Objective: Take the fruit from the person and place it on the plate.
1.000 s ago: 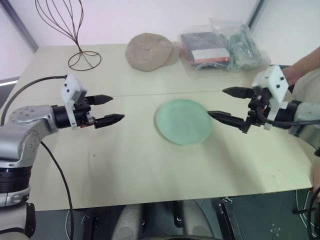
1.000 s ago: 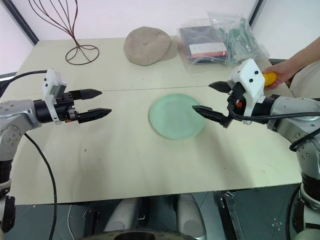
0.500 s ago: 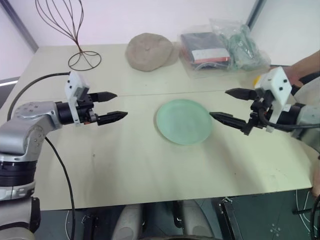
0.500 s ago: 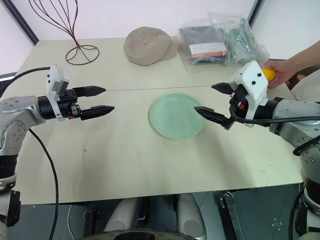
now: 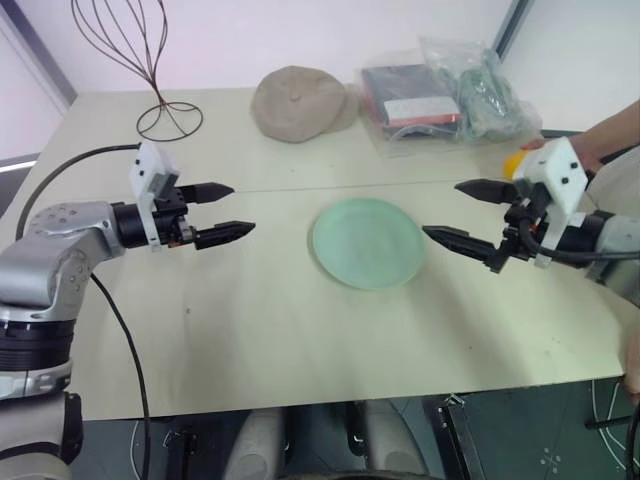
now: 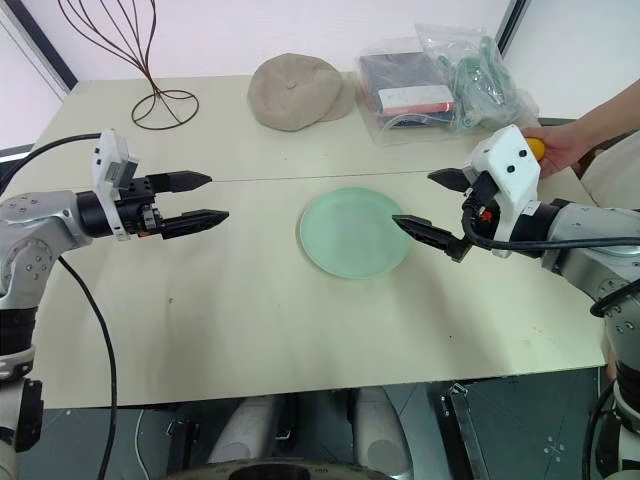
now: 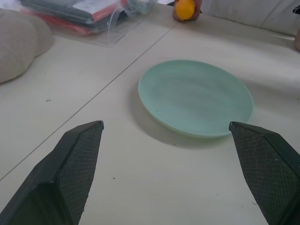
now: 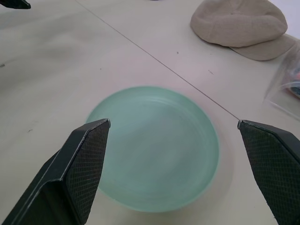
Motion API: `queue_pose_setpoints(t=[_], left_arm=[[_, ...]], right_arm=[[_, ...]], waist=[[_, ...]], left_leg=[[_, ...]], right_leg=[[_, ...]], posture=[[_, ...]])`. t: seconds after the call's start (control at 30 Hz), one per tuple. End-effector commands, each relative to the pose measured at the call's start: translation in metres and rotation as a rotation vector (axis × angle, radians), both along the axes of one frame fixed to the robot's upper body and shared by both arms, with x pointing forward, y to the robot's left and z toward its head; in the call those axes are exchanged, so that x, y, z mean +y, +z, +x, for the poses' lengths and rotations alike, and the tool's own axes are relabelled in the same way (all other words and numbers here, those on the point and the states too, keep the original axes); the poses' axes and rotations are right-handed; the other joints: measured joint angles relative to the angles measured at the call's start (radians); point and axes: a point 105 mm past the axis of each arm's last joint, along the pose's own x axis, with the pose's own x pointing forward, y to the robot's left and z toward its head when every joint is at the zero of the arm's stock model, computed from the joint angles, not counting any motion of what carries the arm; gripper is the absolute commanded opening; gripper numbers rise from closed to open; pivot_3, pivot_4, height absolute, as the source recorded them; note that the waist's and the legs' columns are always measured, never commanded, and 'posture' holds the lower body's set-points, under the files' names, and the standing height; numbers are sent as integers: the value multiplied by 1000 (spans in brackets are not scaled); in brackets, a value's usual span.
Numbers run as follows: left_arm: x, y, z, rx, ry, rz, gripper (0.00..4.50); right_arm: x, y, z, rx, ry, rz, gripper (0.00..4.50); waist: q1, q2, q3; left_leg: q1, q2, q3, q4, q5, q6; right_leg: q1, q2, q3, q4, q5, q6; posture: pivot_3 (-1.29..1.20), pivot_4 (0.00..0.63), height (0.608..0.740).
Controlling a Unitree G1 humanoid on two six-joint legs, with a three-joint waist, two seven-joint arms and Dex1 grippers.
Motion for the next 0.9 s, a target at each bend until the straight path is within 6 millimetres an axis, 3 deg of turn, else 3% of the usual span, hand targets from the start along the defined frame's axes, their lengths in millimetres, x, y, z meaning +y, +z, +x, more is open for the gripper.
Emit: queue_pose_setpoints(t=[0.03, 0.73, 0.9], left_arm=[[0, 12, -1, -47, -9, 14, 4500], [-7, 13, 5, -56, -18, 2, 4500], [-8, 34, 16, -70, 27, -148, 4500]], right_arm=[[2, 12, -5, -62, 9, -5, 4458], [1, 12, -6, -69, -10, -3, 4458], [2, 12, -6, -70, -9, -1, 4458]], waist=[[0, 0, 0], [0, 0, 0], [2, 0, 0]], left_leg=[[0, 0, 0, 0, 0, 0], [0, 0, 0, 1, 0, 0], [0, 0, 0, 1, 0, 0]], right_leg=[[0, 0, 0, 0, 0, 0], [0, 0, 0, 0, 0, 0], [0, 0, 0, 1, 0, 0]], posture=[[0, 150, 740], [0, 150, 740], [0, 150, 740]])
